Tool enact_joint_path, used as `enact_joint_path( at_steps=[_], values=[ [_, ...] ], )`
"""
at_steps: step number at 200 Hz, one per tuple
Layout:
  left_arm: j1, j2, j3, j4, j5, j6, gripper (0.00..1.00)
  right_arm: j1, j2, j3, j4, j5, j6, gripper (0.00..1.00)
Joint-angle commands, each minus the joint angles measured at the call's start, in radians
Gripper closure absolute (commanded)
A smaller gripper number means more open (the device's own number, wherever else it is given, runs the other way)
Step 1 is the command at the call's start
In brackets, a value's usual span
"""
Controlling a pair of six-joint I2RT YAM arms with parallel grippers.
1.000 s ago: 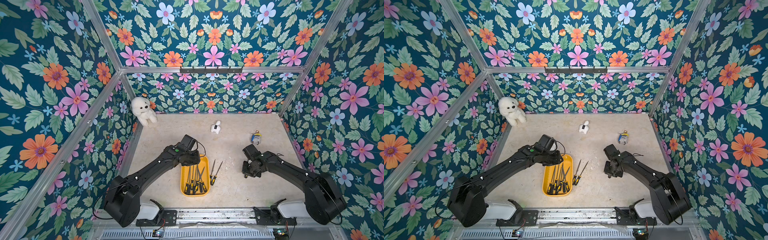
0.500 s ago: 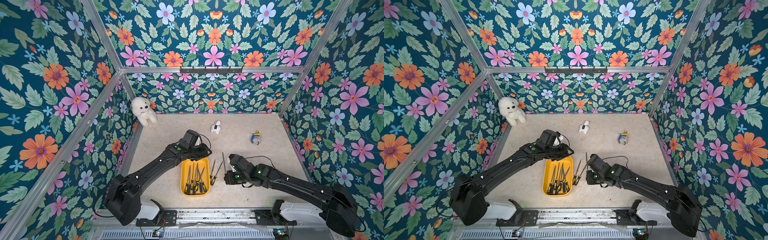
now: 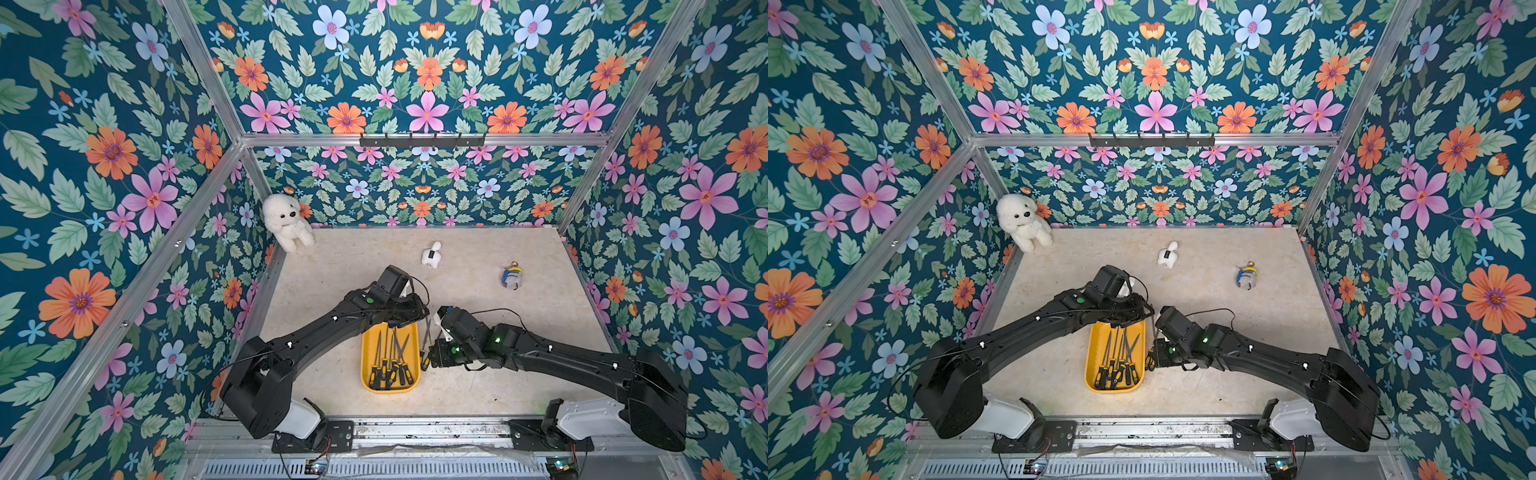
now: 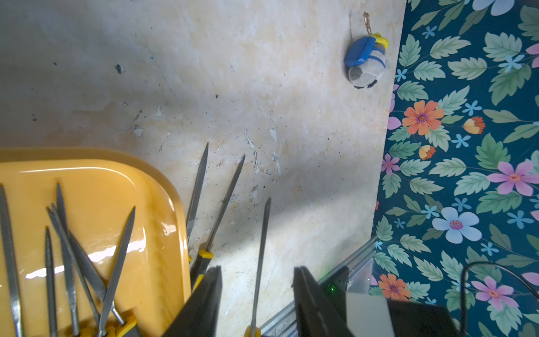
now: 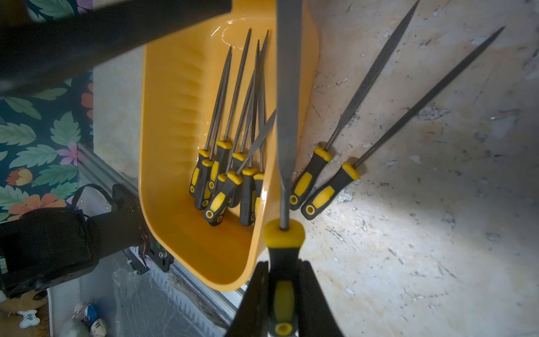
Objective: Put the file tool into the storage box
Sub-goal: Pick up the file tool from the center of the board, then place the file tool in the storage box.
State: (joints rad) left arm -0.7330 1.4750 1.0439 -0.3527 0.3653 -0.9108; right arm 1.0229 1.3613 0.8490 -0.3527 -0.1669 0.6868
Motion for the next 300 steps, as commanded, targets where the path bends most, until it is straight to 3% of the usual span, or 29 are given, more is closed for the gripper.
enact_joint_path(
  at_steps=[1,22,58,84,105,138,153,208,300],
  values=[
    [0.001,0.010,-0.003,-0.002,-0.031,0.014,0.56,0.007,0.013,0.014,0.038,-0.022,-0.007,0.94],
    [0.001,0.026,0.000,-0.012,-0.042,0.028,0.60,0.013,0.028,0.026,0.032,-0.031,-0.013,0.94],
    [0.002,0.055,0.014,-0.046,-0.083,0.062,0.87,0.016,0.038,0.030,0.036,-0.051,-0.016,0.93],
    [0.007,0.068,0.033,-0.076,-0.105,0.089,1.00,0.016,0.044,0.028,0.045,-0.066,-0.017,0.91],
    [0.024,0.068,0.041,-0.097,-0.110,0.110,1.00,0.016,0.044,0.031,0.052,-0.071,-0.024,0.83],
    [0.092,0.019,0.041,-0.167,-0.109,0.172,1.00,0.014,0.030,0.067,0.010,-0.047,-0.026,0.40],
    [0.136,-0.015,0.032,-0.210,-0.114,0.214,1.00,-0.014,-0.003,0.071,-0.013,-0.025,-0.015,0.32],
    [0.160,-0.034,-0.037,-0.216,-0.107,0.277,1.00,-0.257,-0.120,-0.034,-0.073,-0.088,0.071,0.29],
    [0.054,0.022,-0.122,-0.133,-0.141,0.234,1.00,-0.268,-0.071,-0.123,-0.017,-0.127,0.095,0.30]
  ],
)
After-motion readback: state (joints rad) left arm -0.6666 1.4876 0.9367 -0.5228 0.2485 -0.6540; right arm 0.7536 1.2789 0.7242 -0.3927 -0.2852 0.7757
